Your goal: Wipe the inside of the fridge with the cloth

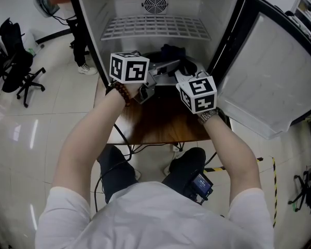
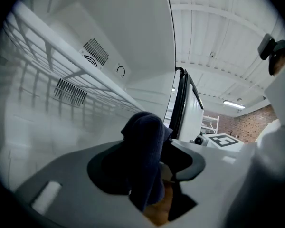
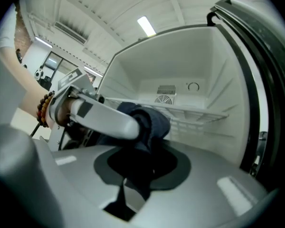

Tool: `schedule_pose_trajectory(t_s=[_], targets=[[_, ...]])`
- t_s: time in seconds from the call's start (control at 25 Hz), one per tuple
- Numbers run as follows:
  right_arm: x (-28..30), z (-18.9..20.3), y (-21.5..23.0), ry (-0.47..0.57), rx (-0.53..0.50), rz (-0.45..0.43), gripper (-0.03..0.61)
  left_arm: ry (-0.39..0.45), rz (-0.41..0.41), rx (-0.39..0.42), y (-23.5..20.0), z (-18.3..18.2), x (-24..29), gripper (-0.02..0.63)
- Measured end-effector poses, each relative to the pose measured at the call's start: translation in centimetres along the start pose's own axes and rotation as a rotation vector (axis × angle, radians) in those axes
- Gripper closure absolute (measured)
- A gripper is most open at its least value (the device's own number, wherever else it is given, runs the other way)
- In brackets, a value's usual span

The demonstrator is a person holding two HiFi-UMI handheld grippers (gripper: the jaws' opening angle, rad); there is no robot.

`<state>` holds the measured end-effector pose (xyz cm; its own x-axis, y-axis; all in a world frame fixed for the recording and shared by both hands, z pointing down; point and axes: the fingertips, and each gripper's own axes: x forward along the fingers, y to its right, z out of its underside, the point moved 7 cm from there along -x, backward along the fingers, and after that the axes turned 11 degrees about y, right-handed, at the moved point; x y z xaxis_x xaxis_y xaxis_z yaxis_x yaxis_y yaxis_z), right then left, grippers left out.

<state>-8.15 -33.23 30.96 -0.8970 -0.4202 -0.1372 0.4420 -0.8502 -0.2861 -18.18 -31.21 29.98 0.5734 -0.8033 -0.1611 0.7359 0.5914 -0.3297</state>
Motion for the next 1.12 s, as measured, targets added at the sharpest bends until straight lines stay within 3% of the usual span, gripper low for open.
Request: schedule_pose_trajectory(t_s=[0.36,0.68,0.88,1.12], targets=[[-0.6,0.5,-0.1,-0.044,0.002,0.025,0.439,-0.01,-0.055,0.069,-0.1,0.0,0.3,0.486],[-3.0,1.3,0.1,-0.085,0.039,0.106,0.437,0.068,-0.242,0.109,-2.2,-0.6,0.9,0.5],[-5.3,1.3,-0.6,-0.087,0.06,0.103,0.437,0.103,-0.355,0.093,-4.3,-0.2,2.5,0.5],[-7.6,0.8,-1.3,-0.083,0.048,0.097,0.479,0.117,-0.422,0.097,-6.2,0.0,5.9,0.502]])
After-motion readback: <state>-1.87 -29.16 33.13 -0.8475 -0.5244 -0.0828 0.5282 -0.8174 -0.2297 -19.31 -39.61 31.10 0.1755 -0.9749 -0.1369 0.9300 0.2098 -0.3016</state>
